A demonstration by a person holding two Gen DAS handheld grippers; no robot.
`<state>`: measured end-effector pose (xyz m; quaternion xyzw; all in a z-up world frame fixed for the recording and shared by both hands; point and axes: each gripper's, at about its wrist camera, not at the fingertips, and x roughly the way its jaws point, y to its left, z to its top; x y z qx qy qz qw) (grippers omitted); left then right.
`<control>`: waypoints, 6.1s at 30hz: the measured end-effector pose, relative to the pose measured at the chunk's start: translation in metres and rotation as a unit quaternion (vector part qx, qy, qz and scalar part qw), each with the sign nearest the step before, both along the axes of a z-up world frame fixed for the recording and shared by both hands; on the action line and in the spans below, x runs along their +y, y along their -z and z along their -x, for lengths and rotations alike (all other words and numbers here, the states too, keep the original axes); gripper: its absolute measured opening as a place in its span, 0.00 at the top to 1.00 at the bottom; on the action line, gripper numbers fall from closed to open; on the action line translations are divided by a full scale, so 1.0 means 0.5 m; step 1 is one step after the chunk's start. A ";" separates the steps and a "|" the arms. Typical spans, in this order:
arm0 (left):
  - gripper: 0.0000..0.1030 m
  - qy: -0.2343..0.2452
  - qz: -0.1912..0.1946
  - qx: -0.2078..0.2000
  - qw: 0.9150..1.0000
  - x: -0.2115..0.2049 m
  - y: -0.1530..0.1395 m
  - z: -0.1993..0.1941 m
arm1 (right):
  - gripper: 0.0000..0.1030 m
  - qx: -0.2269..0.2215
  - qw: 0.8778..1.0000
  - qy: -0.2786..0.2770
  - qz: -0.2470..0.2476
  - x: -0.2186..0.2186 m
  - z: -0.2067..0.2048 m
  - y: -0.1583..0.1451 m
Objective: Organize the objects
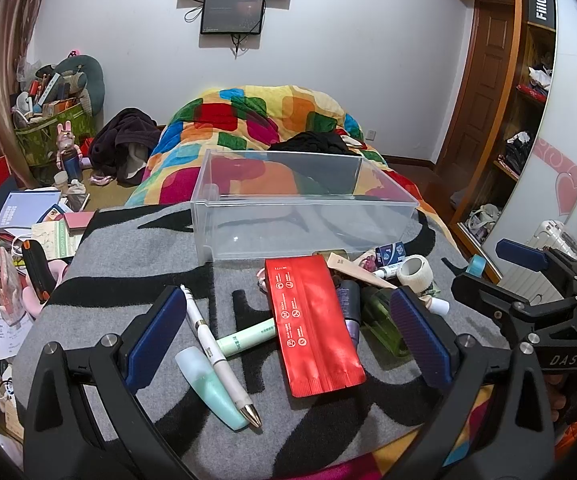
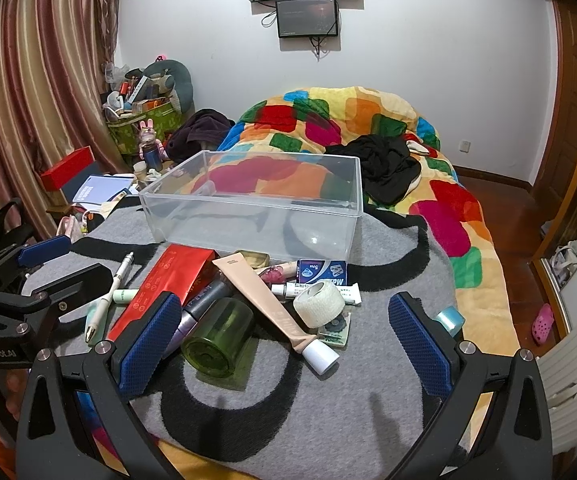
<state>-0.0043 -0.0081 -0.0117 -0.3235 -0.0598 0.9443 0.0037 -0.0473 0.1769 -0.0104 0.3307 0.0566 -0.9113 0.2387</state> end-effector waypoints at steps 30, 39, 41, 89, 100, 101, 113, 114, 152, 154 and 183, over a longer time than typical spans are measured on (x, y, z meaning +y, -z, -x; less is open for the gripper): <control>0.19 -0.020 -0.005 -0.017 1.000 -0.023 0.015 0.001 | 0.06 0.019 1.000 -0.015 0.011 0.011 0.000 -0.004; 0.19 -0.082 -0.016 -0.046 0.995 -0.102 0.045 -0.008 | 0.16 0.008 0.999 0.040 0.009 0.086 0.042 0.020; 0.19 -0.093 -0.023 -0.057 0.994 -0.119 0.056 -0.004 | 0.18 0.002 0.998 0.058 0.009 0.109 0.057 0.028; 0.88 -0.038 -0.053 -0.027 0.998 -0.116 -0.017 0.116 | 0.63 0.002 0.999 0.042 0.032 0.049 0.177 -0.027; 0.90 -0.017 -0.065 -0.050 0.996 -0.122 -0.034 0.241 | 0.63 -0.009 1.000 0.004 0.007 -0.038 0.264 -0.039; 0.90 -0.015 -0.068 -0.056 0.996 -0.123 -0.033 0.255 | 0.63 -0.012 1.000 0.001 0.003 -0.046 0.270 -0.036; 0.90 0.002 -0.062 -0.133 0.989 -0.114 0.021 0.363 | 0.63 -0.058 0.997 -0.025 -0.053 -0.129 0.341 0.022; 0.90 0.004 -0.061 -0.137 0.989 -0.112 0.025 0.367 | 0.63 -0.061 0.996 -0.026 -0.057 -0.133 0.343 0.027; 0.12 -0.037 0.043 -0.036 0.998 -0.105 -0.046 0.090 | 0.28 -0.031 0.999 -0.011 0.006 -0.018 0.150 -0.035; 0.12 -0.041 0.043 -0.043 0.997 -0.109 -0.033 0.076 | 0.28 -0.037 0.999 -0.012 0.012 -0.014 0.134 -0.027; 0.61 -0.072 0.045 -0.098 0.992 -0.136 0.145 -0.020 | 0.60 -0.126 0.991 -0.041 0.007 -0.078 0.044 0.112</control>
